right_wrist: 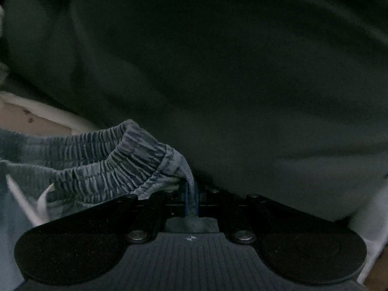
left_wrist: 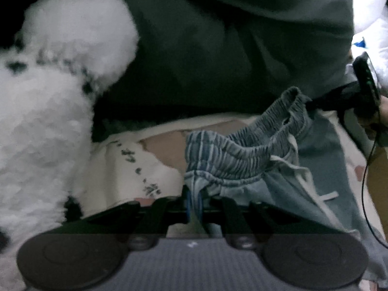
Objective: Fold clothes
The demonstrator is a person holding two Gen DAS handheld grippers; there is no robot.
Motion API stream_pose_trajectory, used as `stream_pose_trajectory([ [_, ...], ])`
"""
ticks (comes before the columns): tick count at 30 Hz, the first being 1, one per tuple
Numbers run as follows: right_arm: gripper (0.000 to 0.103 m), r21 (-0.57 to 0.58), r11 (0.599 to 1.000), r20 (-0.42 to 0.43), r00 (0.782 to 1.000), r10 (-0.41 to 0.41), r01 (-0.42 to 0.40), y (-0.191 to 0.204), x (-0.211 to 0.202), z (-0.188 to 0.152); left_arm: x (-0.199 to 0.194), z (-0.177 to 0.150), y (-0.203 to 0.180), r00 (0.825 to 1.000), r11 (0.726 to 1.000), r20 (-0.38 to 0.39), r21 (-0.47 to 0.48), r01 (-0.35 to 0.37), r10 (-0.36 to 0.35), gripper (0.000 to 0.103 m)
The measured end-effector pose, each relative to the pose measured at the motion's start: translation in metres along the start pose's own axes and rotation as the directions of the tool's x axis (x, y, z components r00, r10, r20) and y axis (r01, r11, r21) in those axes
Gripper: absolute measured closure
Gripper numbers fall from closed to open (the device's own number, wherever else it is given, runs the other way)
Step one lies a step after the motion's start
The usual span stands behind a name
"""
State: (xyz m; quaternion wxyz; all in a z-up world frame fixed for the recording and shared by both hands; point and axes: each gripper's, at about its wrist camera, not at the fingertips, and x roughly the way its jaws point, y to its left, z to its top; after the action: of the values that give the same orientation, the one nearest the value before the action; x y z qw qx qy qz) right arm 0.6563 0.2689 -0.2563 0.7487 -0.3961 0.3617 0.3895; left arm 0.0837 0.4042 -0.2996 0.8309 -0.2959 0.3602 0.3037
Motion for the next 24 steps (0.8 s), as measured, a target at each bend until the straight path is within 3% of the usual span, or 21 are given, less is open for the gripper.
stream_pose_trajectory([
  [10,0.1,0.009,1.0,-0.08,0.997,0.018,-0.017,0.02,0.071,-0.005,0.034,-0.006,0.005,0.992,0.999,-0.115,0.002,-0.054,0.054,0.095],
  [17,0.1,0.023,0.999,-0.088,0.995,0.042,-0.04,0.019,0.052,-0.002,0.001,-0.002,0.005,0.996,0.997,-0.042,0.01,-0.08,0.08,0.097],
  [20,0.099,0.016,0.999,-0.091,0.994,0.053,-0.052,0.024,0.045,0.002,-0.001,-0.002,0.009,0.994,0.995,-0.054,-0.003,-0.096,0.096,0.097],
  [21,0.097,0.012,0.999,-0.091,0.995,0.049,-0.048,0.027,0.046,0.002,0.003,-0.002,0.011,0.993,0.995,-0.064,-0.005,-0.101,0.101,0.097],
  [22,0.085,0.007,0.999,-0.088,0.995,0.04,-0.04,0.03,0.049,0.002,0.007,-0.003,0.013,0.991,0.994,-0.076,-0.004,-0.107,0.106,0.097],
  [24,0.074,-0.005,1.0,-0.086,0.996,0.013,-0.014,0.035,0.051,-0.001,0.019,-0.006,0.015,0.987,0.993,-0.107,0.01,-0.118,0.118,0.096],
])
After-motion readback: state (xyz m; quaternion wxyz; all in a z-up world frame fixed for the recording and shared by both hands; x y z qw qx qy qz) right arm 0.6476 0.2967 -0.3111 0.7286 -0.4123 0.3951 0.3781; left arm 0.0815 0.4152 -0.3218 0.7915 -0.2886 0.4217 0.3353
